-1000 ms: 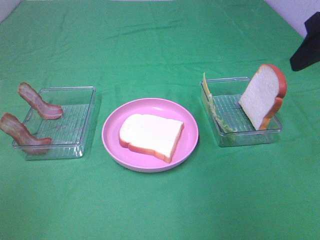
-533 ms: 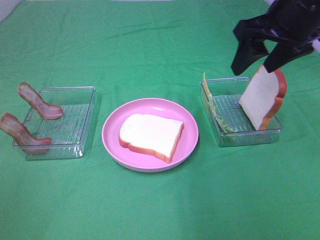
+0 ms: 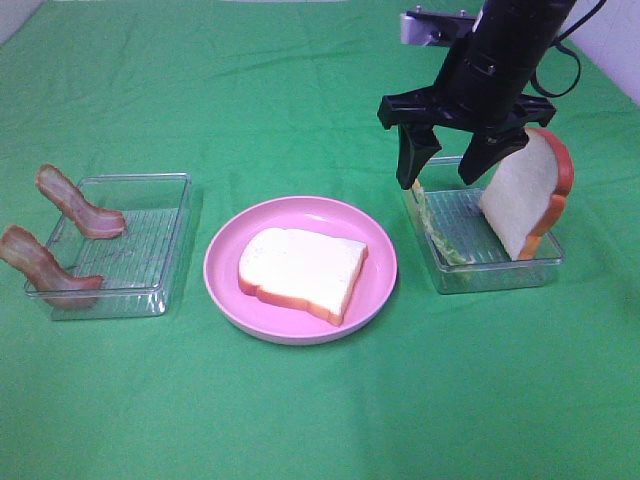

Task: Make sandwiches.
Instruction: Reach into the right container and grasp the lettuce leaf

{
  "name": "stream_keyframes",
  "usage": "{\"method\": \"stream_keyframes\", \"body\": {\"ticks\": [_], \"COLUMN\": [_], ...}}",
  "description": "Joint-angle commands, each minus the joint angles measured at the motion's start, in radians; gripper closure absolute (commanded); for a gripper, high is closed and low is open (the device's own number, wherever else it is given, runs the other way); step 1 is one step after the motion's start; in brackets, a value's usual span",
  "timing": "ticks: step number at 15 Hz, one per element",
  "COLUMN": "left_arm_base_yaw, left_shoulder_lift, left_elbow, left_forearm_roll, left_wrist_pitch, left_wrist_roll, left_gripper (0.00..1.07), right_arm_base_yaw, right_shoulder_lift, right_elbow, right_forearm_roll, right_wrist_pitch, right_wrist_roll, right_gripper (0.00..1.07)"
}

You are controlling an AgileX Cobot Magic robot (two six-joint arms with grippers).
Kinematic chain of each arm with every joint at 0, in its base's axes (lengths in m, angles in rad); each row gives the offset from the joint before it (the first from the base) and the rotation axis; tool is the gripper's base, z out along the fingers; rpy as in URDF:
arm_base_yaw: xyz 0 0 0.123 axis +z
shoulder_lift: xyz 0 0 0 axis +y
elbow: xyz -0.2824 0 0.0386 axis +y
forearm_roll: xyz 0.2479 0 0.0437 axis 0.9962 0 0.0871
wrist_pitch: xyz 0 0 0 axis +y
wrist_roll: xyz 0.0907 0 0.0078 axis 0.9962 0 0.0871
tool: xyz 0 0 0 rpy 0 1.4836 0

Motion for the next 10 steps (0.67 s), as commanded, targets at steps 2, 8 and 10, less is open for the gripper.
{"method": "stream_keyframes", "body": {"ticks": [2,8,10], "left_arm_base_yaw": [-0.005,-0.005,-0.005], "left_shoulder_lift": [-0.02,-0.02,-0.02], "left_elbow": [0.001,0.001,0.001], "left_forearm_roll": [-0.004,-0.004,-0.004], "left_wrist_pitch": [-0.013,-0.013,-0.013], "left_wrist_roll": [-0.004,-0.004,-0.004], "left_gripper": [0.24,0.24,0.24], "right_arm_base_yaw": [0.003,0.003,0.003], "right_shoulder_lift": [0.064,0.127,0.148], "right_elbow": [-0.016,-0.016,-0.016], "right_forearm_roll": [-0.075,-0.091,-0.096], "right_wrist_pitch": [-0.022,-0.096,-0.082], "right_wrist_roll": [0.046,0.046,0.046], "right_gripper": [0.39,0.39,0.39]}}
